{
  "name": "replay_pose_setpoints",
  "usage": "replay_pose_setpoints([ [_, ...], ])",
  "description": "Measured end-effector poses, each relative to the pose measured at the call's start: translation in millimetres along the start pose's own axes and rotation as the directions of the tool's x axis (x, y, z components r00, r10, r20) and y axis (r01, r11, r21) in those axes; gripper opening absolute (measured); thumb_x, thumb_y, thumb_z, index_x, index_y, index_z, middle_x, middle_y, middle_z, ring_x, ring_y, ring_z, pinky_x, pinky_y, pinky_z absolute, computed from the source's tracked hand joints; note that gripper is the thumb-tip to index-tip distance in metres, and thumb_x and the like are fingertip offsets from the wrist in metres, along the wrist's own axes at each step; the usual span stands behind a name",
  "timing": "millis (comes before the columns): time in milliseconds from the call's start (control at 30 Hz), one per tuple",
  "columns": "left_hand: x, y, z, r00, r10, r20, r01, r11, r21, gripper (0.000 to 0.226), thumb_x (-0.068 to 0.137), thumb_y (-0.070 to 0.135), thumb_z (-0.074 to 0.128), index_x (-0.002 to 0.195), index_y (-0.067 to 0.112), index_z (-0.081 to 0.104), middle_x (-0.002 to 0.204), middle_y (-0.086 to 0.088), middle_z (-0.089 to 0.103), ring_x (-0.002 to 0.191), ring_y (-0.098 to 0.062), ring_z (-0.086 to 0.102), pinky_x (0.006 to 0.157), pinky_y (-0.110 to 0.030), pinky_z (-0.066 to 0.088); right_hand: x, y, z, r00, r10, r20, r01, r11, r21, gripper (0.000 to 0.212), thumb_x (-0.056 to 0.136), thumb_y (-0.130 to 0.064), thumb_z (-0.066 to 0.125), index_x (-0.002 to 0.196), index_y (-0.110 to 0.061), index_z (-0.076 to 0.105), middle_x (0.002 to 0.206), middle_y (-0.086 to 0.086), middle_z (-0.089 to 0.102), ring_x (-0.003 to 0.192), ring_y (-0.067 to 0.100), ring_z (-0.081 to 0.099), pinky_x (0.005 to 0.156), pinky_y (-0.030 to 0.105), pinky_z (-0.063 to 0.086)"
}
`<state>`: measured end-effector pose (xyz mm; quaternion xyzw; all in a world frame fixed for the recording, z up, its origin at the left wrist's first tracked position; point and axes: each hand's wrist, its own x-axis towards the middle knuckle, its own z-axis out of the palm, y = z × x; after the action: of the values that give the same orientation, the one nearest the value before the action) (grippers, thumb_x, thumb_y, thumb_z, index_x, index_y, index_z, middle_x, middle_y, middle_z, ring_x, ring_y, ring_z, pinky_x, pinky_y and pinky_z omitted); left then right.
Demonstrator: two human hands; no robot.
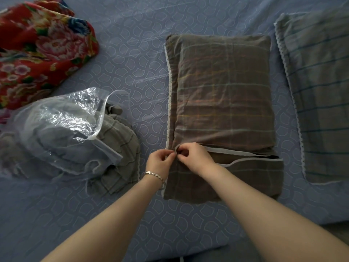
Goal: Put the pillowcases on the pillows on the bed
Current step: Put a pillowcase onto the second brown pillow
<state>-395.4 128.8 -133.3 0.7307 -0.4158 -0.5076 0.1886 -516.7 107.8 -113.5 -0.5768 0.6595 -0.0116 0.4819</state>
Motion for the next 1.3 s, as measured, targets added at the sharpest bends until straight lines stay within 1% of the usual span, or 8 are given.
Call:
replay_pose_setpoints([
  [233, -3.9, -1.9, -0.4, 0.995, 0.037, 0.095, -0.05, 0.989, 0.136, 0.021, 0.071, 0.01, 0.076, 0.086, 0.019, 0.064, 0.063, 0.008, 0.051, 0.054, -0.004, 0.041, 0.049, -0.009, 0.034, 0.3, 11.6, -0.5, 0.997, 0.027, 0.076, -0.038, 0.99, 0.139, 0.021, 0.084, -0.015, 0.063, 0.104, -0.009, 0.066, 0.102, 0.008, 0.068, 0.095, 0.021, 0.061, 0.082, 0.029, 0.047],
  [467, -6.7, 2.8, 0.1, 0.996, -0.01, 0.084, 0.015, 0.998, -0.06, 0.007, 0.077, 0.003, 0.071, 0.079, 0.01, 0.068, 0.06, 0.004, 0.056, 0.051, -0.002, 0.05, 0.056, -0.015, 0.042, -3.6, 14.9, -4.8, 0.98, 0.193, 0.051, -0.192, 0.84, 0.508, 0.019, 0.073, -0.003, 0.07, 0.091, 0.002, 0.07, 0.088, 0.012, 0.069, 0.081, 0.017, 0.062, 0.073, 0.028, 0.05],
  [800, -1.9, -2.7, -12.5, 0.991, -0.11, 0.076, 0.126, 0.96, -0.25, 0.026, 0.078, -0.016, 0.06, 0.071, 0.009, 0.063, 0.04, 0.014, 0.057, 0.041, 0.006, 0.051, 0.052, -0.007, 0.044, -27.4, 30.6, 0.9, 0.947, 0.229, -0.227, -0.18, 0.959, 0.217, 0.019, 0.074, -0.013, 0.067, 0.061, -0.025, 0.06, 0.082, 0.002, 0.071, 0.085, 0.02, 0.065, 0.072, 0.025, 0.048],
  [933, 11.1, -17.7, -16.1, 0.987, -0.112, -0.115, 0.13, 0.979, 0.156, 0.025, 0.078, -0.011, 0.059, 0.064, 0.009, 0.058, 0.06, -0.006, 0.058, 0.057, -0.013, 0.055, 0.062, -0.027, 0.04, -54.8, 78.6, -32.2, 0.849, 0.334, -0.409, -0.302, 0.942, 0.144, 0.017, 0.076, -0.008, 0.063, 0.07, -0.024, 0.062, 0.079, 0.005, 0.07, 0.084, 0.026, 0.064, 0.063, 0.024, 0.038],
  [1000, 8.7, -12.0, 6.2, 0.946, 0.283, -0.157, -0.126, 0.769, 0.627, 0.015, 0.073, -0.003, 0.052, 0.077, 0.007, 0.062, 0.08, -0.016, 0.059, 0.076, -0.032, 0.051, 0.072, -0.035, 0.032, -69.0, 112.1, -57.8, 0.768, 0.441, -0.464, -0.373, 0.898, 0.235, 0.014, 0.079, -0.006, 0.063, 0.072, -0.019, 0.059, 0.077, 0.005, 0.065, 0.086, 0.031, 0.062, 0.066, 0.028, 0.041],
  [1067, -5.5, 5.4, 42.8, 0.763, 0.645, 0.049, -0.441, 0.464, 0.768, 0.028, 0.065, 0.021, 0.053, 0.091, 0.013, 0.058, 0.09, -0.014, 0.056, 0.081, -0.03, 0.044, 0.074, -0.034, 0.033, -80.0, 126.2, -77.5, 0.766, 0.46, -0.449, -0.35, 0.884, 0.31, 0.015, 0.08, -0.008, 0.067, 0.073, -0.015, 0.056, 0.072, 0.001, 0.058, 0.081, 0.029, 0.06, 0.065, 0.029, 0.041],
  [1167, -30.3, 50.9, 95.0, 0.634, 0.637, 0.439, -0.708, 0.248, 0.662, 0.054, 0.059, 0.048, 0.069, 0.104, 0.022, 0.058, 0.1, -0.005, 0.06, 0.087, -0.026, 0.051, 0.071, -0.03, 0.046, -89.5, 119.0, -91.2, 0.861, 0.263, -0.436, -0.148, 0.949, 0.28, 0.03, 0.077, -0.006, 0.072, 0.063, -0.02, 0.05, 0.062, -0.003, 0.053, 0.062, 0.015, 0.052, 0.057, 0.022, 0.039],
  [1300, -35.8, 91.1, 128.9, 0.62, 0.578, 0.531, -0.758, 0.267, 0.595, 0.018, 0.066, 0.021, 0.072, 0.082, 0.016, 0.065, 0.076, 0.0, 0.062, 0.069, -0.022, 0.061, 0.048, -0.024, 0.042, -90.9, 129.0, -103.3, 0.905, 0.135, -0.404, -0.076, 0.985, 0.158, 0.037, 0.076, -0.005, 0.071, 0.059, -0.024, 0.044, 0.058, -0.007, 0.049, 0.057, 0.01, 0.047, 0.057, 0.027, 0.039],
])
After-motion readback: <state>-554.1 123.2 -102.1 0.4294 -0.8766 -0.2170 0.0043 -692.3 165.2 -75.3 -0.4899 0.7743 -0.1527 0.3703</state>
